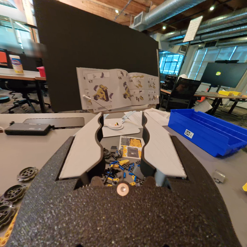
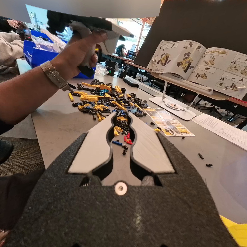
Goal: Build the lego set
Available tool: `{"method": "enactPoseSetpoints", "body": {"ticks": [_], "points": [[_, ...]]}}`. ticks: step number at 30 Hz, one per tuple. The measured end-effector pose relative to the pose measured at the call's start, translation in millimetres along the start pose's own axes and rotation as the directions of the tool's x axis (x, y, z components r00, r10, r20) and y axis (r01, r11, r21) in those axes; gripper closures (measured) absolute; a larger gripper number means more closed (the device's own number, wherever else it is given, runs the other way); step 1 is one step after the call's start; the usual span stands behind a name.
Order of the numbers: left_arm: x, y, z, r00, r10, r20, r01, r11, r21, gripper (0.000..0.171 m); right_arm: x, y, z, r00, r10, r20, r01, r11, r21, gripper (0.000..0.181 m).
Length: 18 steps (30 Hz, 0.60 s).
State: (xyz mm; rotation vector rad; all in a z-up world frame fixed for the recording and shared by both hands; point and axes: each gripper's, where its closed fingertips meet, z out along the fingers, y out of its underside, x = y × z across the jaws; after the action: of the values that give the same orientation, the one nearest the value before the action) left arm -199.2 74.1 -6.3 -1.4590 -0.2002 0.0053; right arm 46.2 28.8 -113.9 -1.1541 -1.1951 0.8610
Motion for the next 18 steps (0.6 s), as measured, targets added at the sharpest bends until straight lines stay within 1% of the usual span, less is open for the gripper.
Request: {"method": "enactPoseSetpoints", "body": {"ticks": [3,5,8,14,18], "points": [[15.2,14.9,11.3,0.999,0.015,-0.04,-0.017,0.999,-0.049,0.115,0.0,0.0,0.0,1.0,0.0,0.0,0.0,1.0,0.0,0.167],[19.2,24.6,16.7,0.998,0.026,-0.053,-0.03,0.996,-0.085,0.115,0.0,-0.2,-0.2,1.0,0.0,0.001,0.0,1.0,0.001,0.167],[14.5,33.7,20.0,0.998,0.041,-0.04,-0.045,0.992,-0.118,0.115,-0.1,-0.8,-0.5,1.0,0.002,0.002,-0.002,1.0,0.005,0.167],[8.6,44.2,23.1,0.997,-0.031,-0.067,0.021,0.989,-0.144,0.115,-0.6,-2.2,-1.6,1.0,-0.001,0.002,0.001,1.0,0.016,0.167],[10.0,52.1,25.6,0.996,-0.035,-0.087,0.019,0.985,-0.174,0.115,-0.7,-2.7,-1.9,1.0,-0.002,0.002,0.002,1.0,0.02,0.167]]}}
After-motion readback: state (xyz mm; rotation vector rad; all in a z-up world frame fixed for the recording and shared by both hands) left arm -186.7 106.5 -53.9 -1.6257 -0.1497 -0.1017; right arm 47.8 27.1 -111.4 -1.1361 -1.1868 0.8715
